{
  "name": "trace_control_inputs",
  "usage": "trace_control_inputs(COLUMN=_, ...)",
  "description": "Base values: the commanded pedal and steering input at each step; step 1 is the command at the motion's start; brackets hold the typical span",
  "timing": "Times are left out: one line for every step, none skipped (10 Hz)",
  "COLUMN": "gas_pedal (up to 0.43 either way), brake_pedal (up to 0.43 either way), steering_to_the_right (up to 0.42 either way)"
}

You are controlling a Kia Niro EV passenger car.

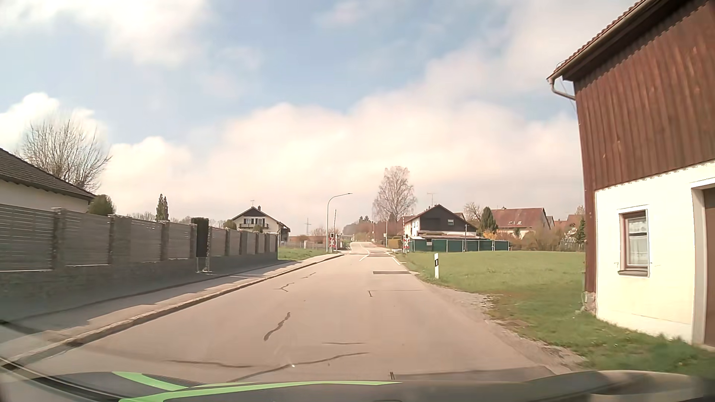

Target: Follow the waypoints while adhering to traffic rules and regulations

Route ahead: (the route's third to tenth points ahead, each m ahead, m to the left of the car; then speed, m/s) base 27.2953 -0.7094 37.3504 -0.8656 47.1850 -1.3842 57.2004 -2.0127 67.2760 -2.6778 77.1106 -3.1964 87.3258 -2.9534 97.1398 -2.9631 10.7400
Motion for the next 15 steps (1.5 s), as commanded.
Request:
trace_control_inputs(gas_pedal=0.189, brake_pedal=0.000, steering_to_the_right=0.015)
trace_control_inputs(gas_pedal=0.189, brake_pedal=0.000, steering_to_the_right=0.015)
trace_control_inputs(gas_pedal=0.189, brake_pedal=0.000, steering_to_the_right=0.015)
trace_control_inputs(gas_pedal=0.189, brake_pedal=0.000, steering_to_the_right=0.015)
trace_control_inputs(gas_pedal=0.189, brake_pedal=0.000, steering_to_the_right=0.015)
trace_control_inputs(gas_pedal=0.189, brake_pedal=0.000, steering_to_the_right=0.015)
trace_control_inputs(gas_pedal=0.189, brake_pedal=0.000, steering_to_the_right=0.015)
trace_control_inputs(gas_pedal=0.189, brake_pedal=0.000, steering_to_the_right=0.015)
trace_control_inputs(gas_pedal=0.189, brake_pedal=0.000, steering_to_the_right=0.014)
trace_control_inputs(gas_pedal=0.189, brake_pedal=0.000, steering_to_the_right=0.012)
trace_control_inputs(gas_pedal=0.189, brake_pedal=0.000, steering_to_the_right=0.011)
trace_control_inputs(gas_pedal=0.189, brake_pedal=0.000, steering_to_the_right=0.011)
trace_control_inputs(gas_pedal=0.189, brake_pedal=0.000, steering_to_the_right=0.011)
trace_control_inputs(gas_pedal=0.189, brake_pedal=0.000, steering_to_the_right=0.011)
trace_control_inputs(gas_pedal=0.189, brake_pedal=0.000, steering_to_the_right=0.011)
